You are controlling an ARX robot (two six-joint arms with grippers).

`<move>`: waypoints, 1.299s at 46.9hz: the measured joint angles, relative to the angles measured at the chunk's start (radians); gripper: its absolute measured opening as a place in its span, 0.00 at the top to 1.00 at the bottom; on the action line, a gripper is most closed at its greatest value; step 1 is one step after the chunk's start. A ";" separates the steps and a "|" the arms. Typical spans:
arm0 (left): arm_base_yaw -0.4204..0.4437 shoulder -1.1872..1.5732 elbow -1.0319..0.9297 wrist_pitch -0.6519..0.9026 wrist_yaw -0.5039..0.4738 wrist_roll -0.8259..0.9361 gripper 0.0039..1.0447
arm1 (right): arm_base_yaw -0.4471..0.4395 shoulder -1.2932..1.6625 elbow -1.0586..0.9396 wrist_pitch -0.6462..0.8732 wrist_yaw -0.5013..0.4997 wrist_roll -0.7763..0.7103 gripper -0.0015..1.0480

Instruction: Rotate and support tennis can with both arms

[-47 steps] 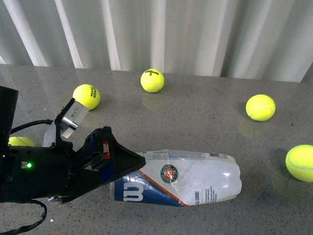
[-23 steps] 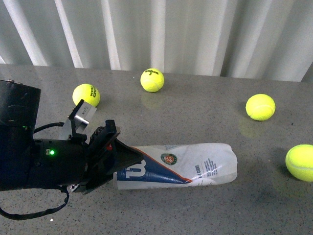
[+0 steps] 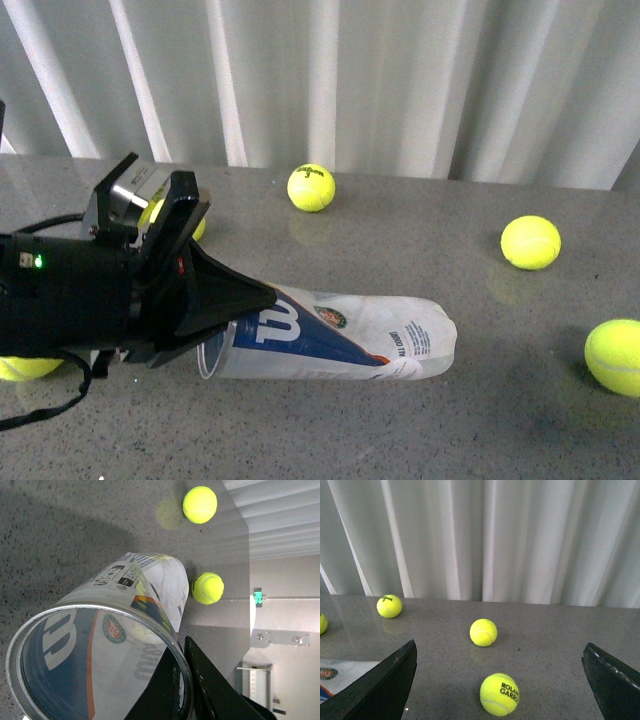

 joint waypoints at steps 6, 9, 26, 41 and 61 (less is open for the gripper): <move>-0.014 -0.132 0.118 -0.269 -0.038 0.146 0.97 | 0.000 0.000 0.000 0.000 0.000 0.000 0.07; -0.030 -0.179 0.198 -0.407 -0.080 0.241 0.97 | 0.000 0.000 0.000 0.000 0.000 0.000 0.07; -0.204 -0.150 0.645 -1.114 -0.589 1.102 0.97 | 0.000 0.000 0.000 0.000 0.000 0.000 0.07; -0.340 -0.059 0.766 -1.252 -0.753 1.474 0.97 | 0.000 0.000 0.000 0.000 0.000 0.000 0.07; -0.360 0.013 0.821 -1.354 -0.712 1.510 0.97 | 0.000 0.000 0.000 0.000 0.000 0.000 0.07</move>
